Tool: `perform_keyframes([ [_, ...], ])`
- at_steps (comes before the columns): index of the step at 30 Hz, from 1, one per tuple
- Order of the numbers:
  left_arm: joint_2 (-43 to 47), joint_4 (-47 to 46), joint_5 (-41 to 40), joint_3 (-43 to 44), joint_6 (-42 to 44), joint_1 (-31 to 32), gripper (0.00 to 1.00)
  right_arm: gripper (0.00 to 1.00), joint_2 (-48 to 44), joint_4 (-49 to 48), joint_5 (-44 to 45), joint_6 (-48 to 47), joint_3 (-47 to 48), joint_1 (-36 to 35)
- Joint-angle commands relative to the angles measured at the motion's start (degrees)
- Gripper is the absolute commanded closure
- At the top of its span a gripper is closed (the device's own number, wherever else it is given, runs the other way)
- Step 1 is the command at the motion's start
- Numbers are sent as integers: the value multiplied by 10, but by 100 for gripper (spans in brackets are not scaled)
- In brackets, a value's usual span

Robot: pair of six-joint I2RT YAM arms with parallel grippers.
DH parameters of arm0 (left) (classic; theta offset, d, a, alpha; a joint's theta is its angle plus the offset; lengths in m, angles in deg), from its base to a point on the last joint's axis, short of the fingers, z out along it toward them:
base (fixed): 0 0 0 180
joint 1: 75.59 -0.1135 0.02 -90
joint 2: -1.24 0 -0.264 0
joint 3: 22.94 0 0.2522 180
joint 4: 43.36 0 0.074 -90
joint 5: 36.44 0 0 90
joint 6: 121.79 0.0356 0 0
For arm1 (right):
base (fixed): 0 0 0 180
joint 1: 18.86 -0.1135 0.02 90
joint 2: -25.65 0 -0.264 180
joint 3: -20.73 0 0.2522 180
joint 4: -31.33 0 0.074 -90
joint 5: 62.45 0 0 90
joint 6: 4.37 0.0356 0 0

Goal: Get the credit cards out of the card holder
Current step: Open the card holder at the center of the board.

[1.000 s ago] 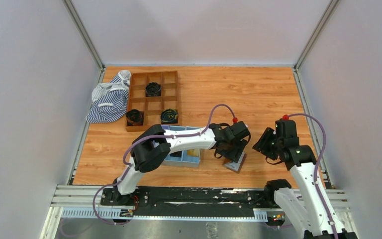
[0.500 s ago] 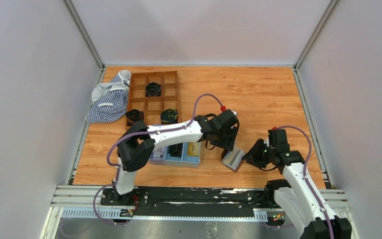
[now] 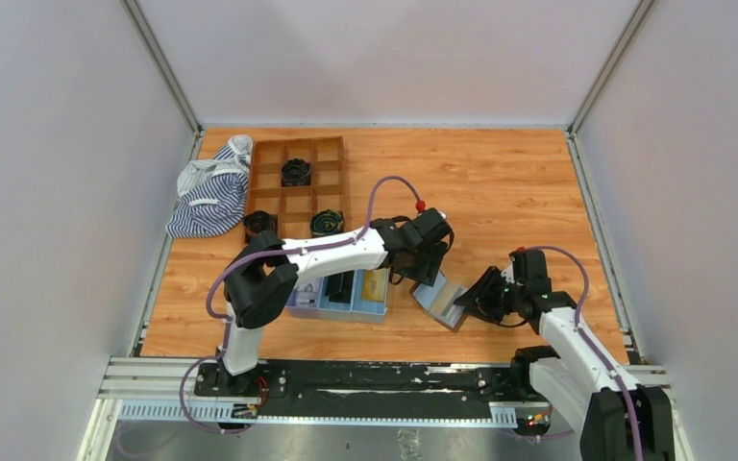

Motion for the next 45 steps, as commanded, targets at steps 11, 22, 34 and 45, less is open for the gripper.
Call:
perform_keyframes([
  [11,-22,3,-15,-28,17,-11,41,60,11,-85,-65,34,-11,-2],
  [22,-10,4,-7,-35,27,-11,41,60,26,-136,-80,52,11,-43],
  [34,66,22,2,-27,38,-39,25,60,115,-197,-33,57,72,-127],
  [45,140,32,-5,-43,36,-91,23,60,228,-263,-22,56,133,-162],
])
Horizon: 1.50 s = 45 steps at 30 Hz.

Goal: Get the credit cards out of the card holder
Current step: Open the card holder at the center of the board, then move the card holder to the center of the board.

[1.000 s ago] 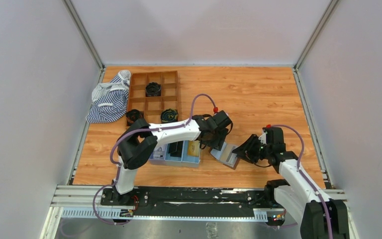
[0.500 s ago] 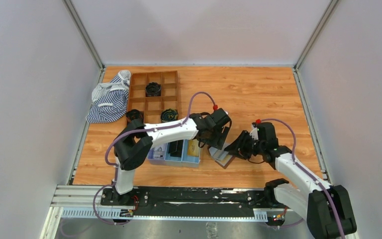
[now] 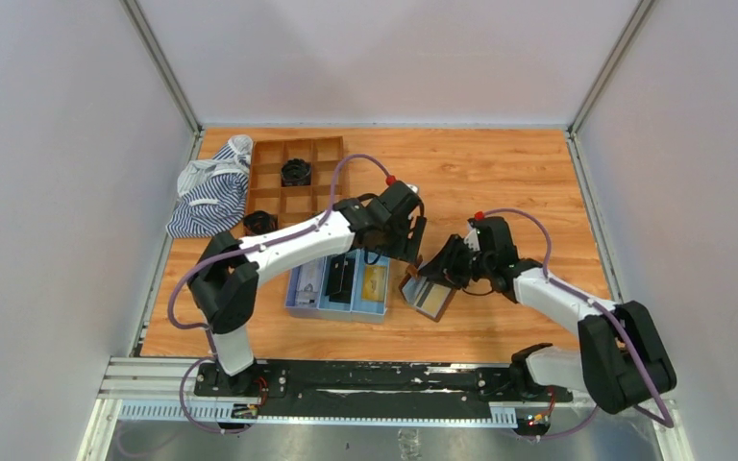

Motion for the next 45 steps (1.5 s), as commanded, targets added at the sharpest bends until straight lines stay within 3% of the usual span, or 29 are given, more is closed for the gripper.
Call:
perform_keyframes([
  [1,66,10,-8,-13,6,-25,23,60,29,-27,20,-2,46,-29],
  [9,99,11,6,-30,5,-43,21,55,124,-24,40,-14,101,-61],
  [15,99,-14,99,-42,0,-43,22,55,173,6,16,-33,140,-57],
  [19,103,-75,202,-71,-12,-43,28,55,106,29,25,-32,122,-37],
  [24,83,-150,282,-101,-51,-42,31,53,-16,94,20,-36,67,42],
  [35,-37,-116,262,-48,-26,-27,39,52,-113,209,62,-82,-25,84],
  [39,-70,-115,262,-42,-30,-25,47,52,-129,239,88,-95,-19,87],
  [45,-117,-124,279,-12,-40,-8,48,52,-172,306,107,-123,1,152],
])
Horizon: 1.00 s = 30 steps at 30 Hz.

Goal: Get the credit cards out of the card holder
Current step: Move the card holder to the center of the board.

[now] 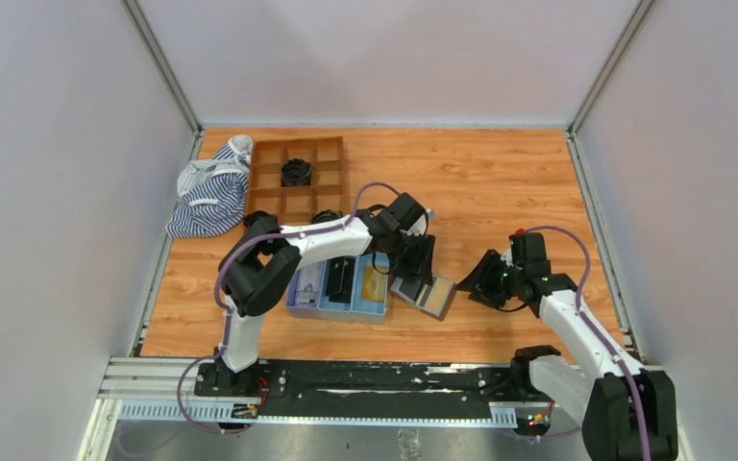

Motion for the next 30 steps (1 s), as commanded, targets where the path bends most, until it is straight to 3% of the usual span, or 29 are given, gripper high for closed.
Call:
perform_keyframes([
  [1,-36,-4,20,35,-6,21,48,53,-41,73,22,-35,21,58],
  [10,-87,5,14,99,-11,52,46,53,-92,128,6,-68,48,91],
  [15,-30,120,-145,141,51,52,24,52,-94,127,-7,-64,41,91],
  [24,32,149,-275,100,61,52,21,52,-77,109,-25,-63,38,91],
  [30,-25,151,-255,116,59,52,21,53,-75,108,-36,-64,36,91],
])
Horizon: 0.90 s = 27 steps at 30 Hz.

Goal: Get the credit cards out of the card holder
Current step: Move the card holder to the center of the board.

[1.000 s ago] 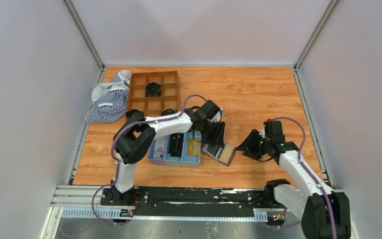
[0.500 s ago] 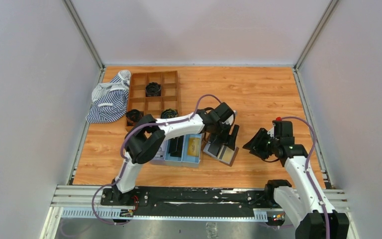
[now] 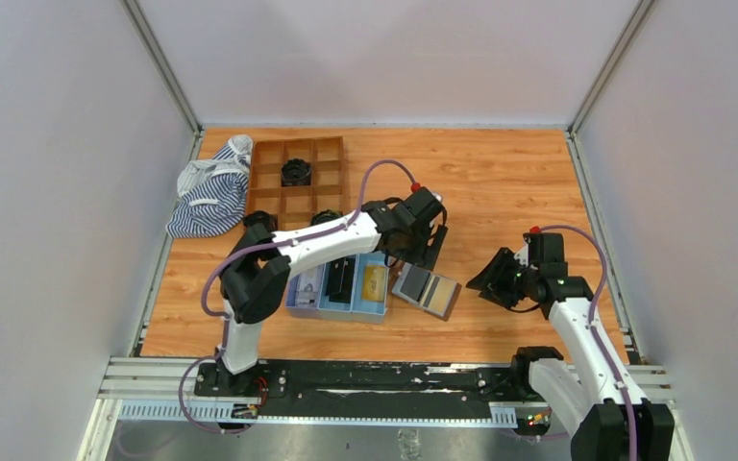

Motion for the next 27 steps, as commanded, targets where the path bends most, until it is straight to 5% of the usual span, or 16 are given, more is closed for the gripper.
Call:
perform_keyframes([
  [1,-61,20,26,6,4,0,21,53,-6,5,-19,-7,1,8],
  [21,-69,-49,187,-10,-88,57,22,52,-32,34,-3,-21,1,8],
  [27,3,-48,105,-32,-94,51,26,54,-34,25,-29,-55,-11,8],
])
